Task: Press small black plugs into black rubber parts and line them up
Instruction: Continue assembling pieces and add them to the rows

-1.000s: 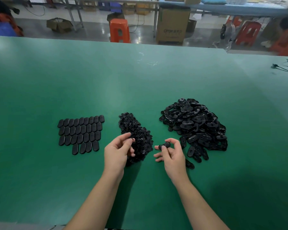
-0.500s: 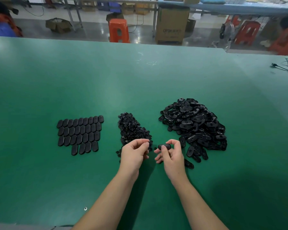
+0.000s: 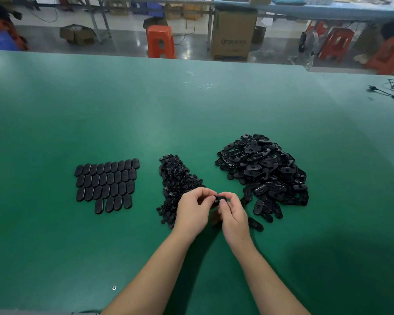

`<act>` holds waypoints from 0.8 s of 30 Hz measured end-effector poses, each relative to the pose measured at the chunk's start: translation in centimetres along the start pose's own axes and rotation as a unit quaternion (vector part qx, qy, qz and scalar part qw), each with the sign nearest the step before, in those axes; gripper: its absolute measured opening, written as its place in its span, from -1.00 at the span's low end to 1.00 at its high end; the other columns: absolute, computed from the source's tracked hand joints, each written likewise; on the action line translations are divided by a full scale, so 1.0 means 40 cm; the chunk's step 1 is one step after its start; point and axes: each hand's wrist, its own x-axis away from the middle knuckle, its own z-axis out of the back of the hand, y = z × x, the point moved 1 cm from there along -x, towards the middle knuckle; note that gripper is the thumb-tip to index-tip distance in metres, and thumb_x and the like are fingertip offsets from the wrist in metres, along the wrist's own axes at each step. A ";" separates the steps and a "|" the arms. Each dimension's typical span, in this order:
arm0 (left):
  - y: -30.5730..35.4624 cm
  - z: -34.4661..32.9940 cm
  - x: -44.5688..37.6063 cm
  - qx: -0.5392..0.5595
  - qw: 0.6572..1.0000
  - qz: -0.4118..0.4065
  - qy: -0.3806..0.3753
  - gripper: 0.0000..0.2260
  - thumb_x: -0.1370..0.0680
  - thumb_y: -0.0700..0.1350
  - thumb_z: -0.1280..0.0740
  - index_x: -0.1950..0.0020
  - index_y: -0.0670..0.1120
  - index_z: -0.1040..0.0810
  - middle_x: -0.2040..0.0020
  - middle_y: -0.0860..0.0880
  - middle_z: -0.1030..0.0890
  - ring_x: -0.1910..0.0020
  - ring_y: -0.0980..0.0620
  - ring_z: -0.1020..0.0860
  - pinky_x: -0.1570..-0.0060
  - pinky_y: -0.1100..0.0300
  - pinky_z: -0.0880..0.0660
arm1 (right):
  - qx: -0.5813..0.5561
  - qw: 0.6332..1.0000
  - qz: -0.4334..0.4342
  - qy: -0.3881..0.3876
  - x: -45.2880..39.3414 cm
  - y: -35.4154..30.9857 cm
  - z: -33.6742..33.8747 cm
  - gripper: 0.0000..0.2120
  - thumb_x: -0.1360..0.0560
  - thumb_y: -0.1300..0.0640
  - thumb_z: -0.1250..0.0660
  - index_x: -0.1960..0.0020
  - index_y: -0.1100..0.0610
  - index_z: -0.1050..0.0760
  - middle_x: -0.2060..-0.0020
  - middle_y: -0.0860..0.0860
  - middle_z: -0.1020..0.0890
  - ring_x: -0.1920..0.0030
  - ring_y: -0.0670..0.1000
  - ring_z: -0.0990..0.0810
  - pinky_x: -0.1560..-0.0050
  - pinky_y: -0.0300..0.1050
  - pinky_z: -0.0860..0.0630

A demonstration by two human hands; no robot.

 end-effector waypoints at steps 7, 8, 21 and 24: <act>0.004 0.020 -0.014 -0.061 0.998 -0.017 -0.006 -0.85 -0.55 -0.18 -0.42 0.14 0.06 -0.70 0.24 0.17 -0.66 0.28 0.27 -0.56 0.22 0.44 -0.44 | -0.065 0.998 -0.019 -0.010 -0.002 0.004 0.005 -0.83 -0.65 0.31 -0.26 -0.05 0.10 -0.58 0.23 -0.05 -0.73 0.22 -0.14 -0.69 0.19 -0.27 -0.59; 0.005 0.018 -0.009 -0.075 0.996 -0.036 0.012 -0.85 -0.54 -0.18 -0.43 0.13 0.06 -0.71 0.22 0.16 -0.63 0.30 0.30 -0.52 0.24 0.48 -0.39 | -0.066 0.997 -0.023 -0.013 -0.003 0.004 0.004 -0.83 -0.65 0.30 -0.26 -0.08 0.10 -0.58 0.19 -0.02 -0.74 0.18 -0.10 -0.71 0.13 -0.18 -0.63; 0.009 -0.006 0.027 -0.113 0.988 -0.074 0.080 -0.86 -0.54 -0.19 -0.41 0.02 0.02 -0.73 0.15 0.14 -0.67 0.15 0.28 -0.60 0.10 0.50 -0.44 | 0.001 1.000 -0.002 0.000 -0.002 0.005 0.001 -0.83 -0.66 0.22 -0.26 -0.08 -0.04 -0.51 0.14 -0.12 -0.74 0.11 -0.14 -0.72 0.08 -0.33 -0.57; 0.011 -0.009 0.028 -0.099 0.991 -0.062 0.070 -0.88 -0.53 -0.19 -0.42 0.09 0.02 -0.71 0.23 0.16 -0.66 0.18 0.29 -0.60 0.16 0.50 -0.44 | 0.008 1.000 0.003 -0.006 0.001 0.002 0.001 -0.83 -0.66 0.23 -0.26 -0.07 -0.04 -0.50 0.17 -0.16 -0.74 0.15 -0.18 -0.70 0.15 -0.43 -0.51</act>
